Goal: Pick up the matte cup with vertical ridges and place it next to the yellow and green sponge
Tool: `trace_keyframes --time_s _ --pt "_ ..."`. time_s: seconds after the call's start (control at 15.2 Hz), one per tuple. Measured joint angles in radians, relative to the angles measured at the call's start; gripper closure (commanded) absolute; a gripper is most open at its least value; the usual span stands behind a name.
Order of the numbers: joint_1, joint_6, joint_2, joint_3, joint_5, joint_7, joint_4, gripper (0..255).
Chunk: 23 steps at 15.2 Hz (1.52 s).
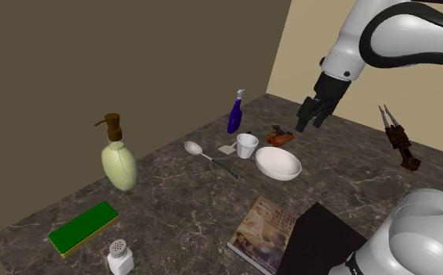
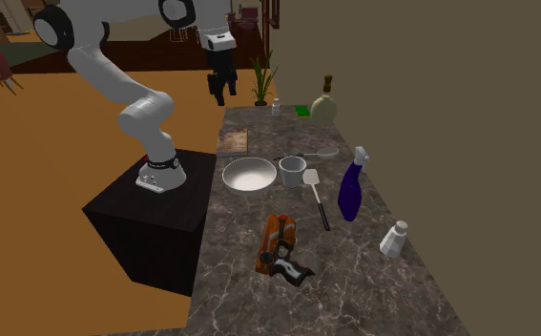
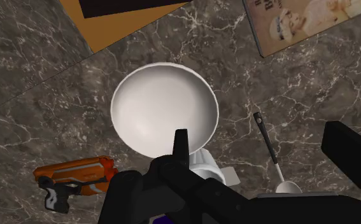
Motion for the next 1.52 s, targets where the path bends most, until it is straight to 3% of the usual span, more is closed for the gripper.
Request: trace_keyframes --time_s 0.2,0.79,1.06,1.52 --pt "0.000 0.039 0.039 0.008 -0.009 0.002 0.001 0" --pt "-0.015 0.319 0.339 0.079 -0.093 0.053 0.030 0" --pt "-0.029 0.428 0.478 0.109 -0.156 0.096 0.059 0" --pt "-0.050 0.542 0.772 0.145 -0.313 0.198 0.227 0"
